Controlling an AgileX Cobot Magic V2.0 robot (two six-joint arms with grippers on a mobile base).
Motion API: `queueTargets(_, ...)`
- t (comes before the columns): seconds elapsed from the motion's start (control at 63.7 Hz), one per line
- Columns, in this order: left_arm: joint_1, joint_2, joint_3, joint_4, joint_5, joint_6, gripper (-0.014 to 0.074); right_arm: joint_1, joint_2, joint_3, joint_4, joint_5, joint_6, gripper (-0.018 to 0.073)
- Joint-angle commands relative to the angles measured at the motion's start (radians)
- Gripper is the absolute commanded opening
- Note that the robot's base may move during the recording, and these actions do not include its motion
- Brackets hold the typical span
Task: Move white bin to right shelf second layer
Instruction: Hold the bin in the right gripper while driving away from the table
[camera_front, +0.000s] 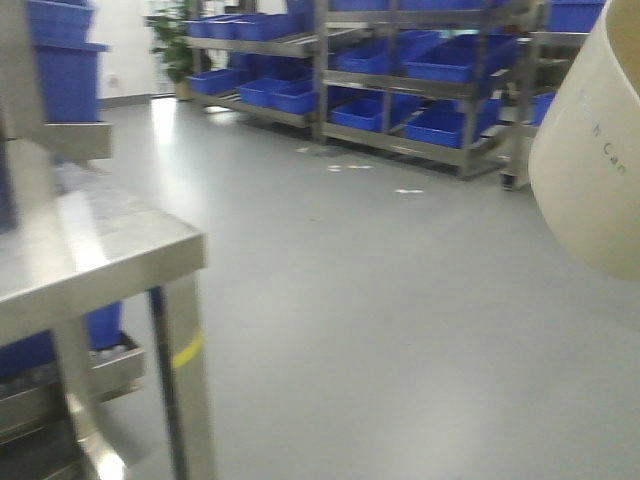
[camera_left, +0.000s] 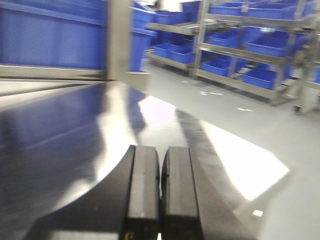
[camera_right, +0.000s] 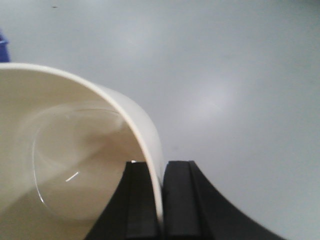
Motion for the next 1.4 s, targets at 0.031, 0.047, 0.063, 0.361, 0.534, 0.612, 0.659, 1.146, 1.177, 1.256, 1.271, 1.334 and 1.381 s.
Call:
queueTargets(0.031, -0.008, -0.016, 0.028, -0.001, -0.081, -0.005, 0.0085, -0.002, -0.012, -0.041, -0.003, -0.099, 0.006, 0.0055)
queueTargets(0.047, -0.008, -0.016, 0.028, -0.001, -0.081, -0.005, 0.0085, -0.002, -0.012, -0.041, -0.003, -0.099, 0.006, 0.0055)
queueTargets(0.063, -0.008, -0.016, 0.028, -0.001, -0.081, -0.005, 0.0085, -0.002, -0.012, -0.041, -0.003, -0.099, 0.006, 0.0055)
queueTargets(0.361, -0.008, -0.016, 0.028, -0.001, -0.081, -0.005, 0.0085, -0.002, -0.012, -0.041, -0.003, -0.099, 0.006, 0.0055)
queueTargets(0.534, -0.008, -0.016, 0.028, -0.001, -0.081, -0.005, 0.0085, -0.002, -0.012, -0.041, -0.003, -0.099, 0.006, 0.0055)
queueTargets(0.612, -0.008, -0.016, 0.028, -0.001, -0.081, -0.005, 0.0085, -0.002, -0.012, -0.041, -0.003, -0.099, 0.006, 0.0055)
queueTargets(0.659, -0.008, -0.016, 0.028, -0.001, -0.081, -0.005, 0.0085, -0.002, -0.012, -0.041, -0.003, -0.099, 0.006, 0.0055)
queueTargets(1.146, -0.008, -0.016, 0.028, -0.001, -0.081, -0.005, 0.0085, -0.002, -0.012, -0.041, -0.003, -0.099, 0.006, 0.0055)
queueTargets(1.177, -0.008, -0.016, 0.028, -0.001, -0.081, -0.005, 0.0085, -0.002, -0.012, -0.041, -0.003, -0.099, 0.006, 0.0055)
queueTargets(1.256, -0.008, -0.016, 0.028, -0.001, -0.081, -0.005, 0.0085, -0.002, -0.012, -0.041, -0.003, -0.099, 0.006, 0.0055)
queueTargets(1.271, -0.008, -0.016, 0.028, -0.001, -0.081, -0.005, 0.0085, -0.002, -0.012, -0.041, -0.003, -0.099, 0.006, 0.0055)
queueTargets(1.334, -0.008, -0.016, 0.028, -0.001, -0.081, -0.005, 0.0085, -0.002, -0.012, -0.041, -0.003, -0.099, 0.006, 0.0055)
queueTargets(1.381, -0.008, -0.016, 0.028, -0.001, -0.081, -0.005, 0.0085, -0.002, -0.012, -0.041, -0.003, -0.099, 0.006, 0.0055)
